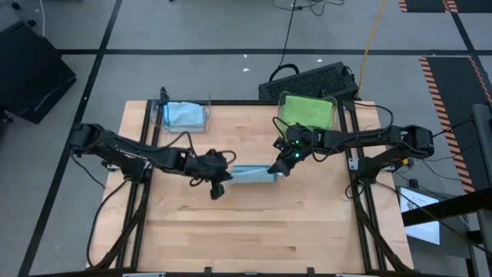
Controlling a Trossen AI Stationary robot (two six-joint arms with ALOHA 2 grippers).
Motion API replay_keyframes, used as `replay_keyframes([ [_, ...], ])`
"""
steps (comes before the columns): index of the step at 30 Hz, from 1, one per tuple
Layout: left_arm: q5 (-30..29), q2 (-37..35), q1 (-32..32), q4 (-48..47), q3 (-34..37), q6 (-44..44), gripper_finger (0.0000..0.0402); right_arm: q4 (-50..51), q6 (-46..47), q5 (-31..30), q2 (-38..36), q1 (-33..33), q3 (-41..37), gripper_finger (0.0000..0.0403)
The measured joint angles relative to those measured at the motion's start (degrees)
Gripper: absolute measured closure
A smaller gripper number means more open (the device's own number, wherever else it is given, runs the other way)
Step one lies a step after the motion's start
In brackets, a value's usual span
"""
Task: Sort microfiber towel by color & place in baskets
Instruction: Fold the blue towel
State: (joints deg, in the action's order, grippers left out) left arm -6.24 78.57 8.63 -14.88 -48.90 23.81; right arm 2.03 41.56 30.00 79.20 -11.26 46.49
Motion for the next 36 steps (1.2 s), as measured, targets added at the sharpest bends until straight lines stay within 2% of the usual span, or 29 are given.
replay_keyframes([
  [9, -4.74, 3.03, 0.63, 3.43, 0.37, 0.77, 0.0385, -0.77, -0.24, -5.48, 0.76, 0.87, -3.28, 0.0398],
  [14, -4.73, 5.79, -0.96, 3.67, 0.35, -1.14, 0.0395, -0.82, -0.52, -6.47, 0.76, 0.65, -4.56, 0.0397],
  [17, -4.33, 7.63, -2.0, 5.86, 0.35, -2.41, 0.0386, -0.5, -0.84, -7.74, 0.77, 0.6, -5.14, 0.0397],
  [21, -4.12, 9.18, -2.9, 8.29, 0.39, -2.95, 0.0381, -0.58, -1.03, -10.08, 2.76, 0.77, -5.28, 0.0397],
  [27, -4.25, 11.51, -3.11, 7.11, 0.43, -2.82, 0.0395, -3.68, -0.33, -12.09, 6.58, 0.49, -5.28, 0.0397],
  [36, -5.81, 14.9, -3.37, 8.8, 0.43, -2.25, 0.0368, -2.79, 0.55, -13.76, 7.5, -0.05, -5.3, 0.0396],
])
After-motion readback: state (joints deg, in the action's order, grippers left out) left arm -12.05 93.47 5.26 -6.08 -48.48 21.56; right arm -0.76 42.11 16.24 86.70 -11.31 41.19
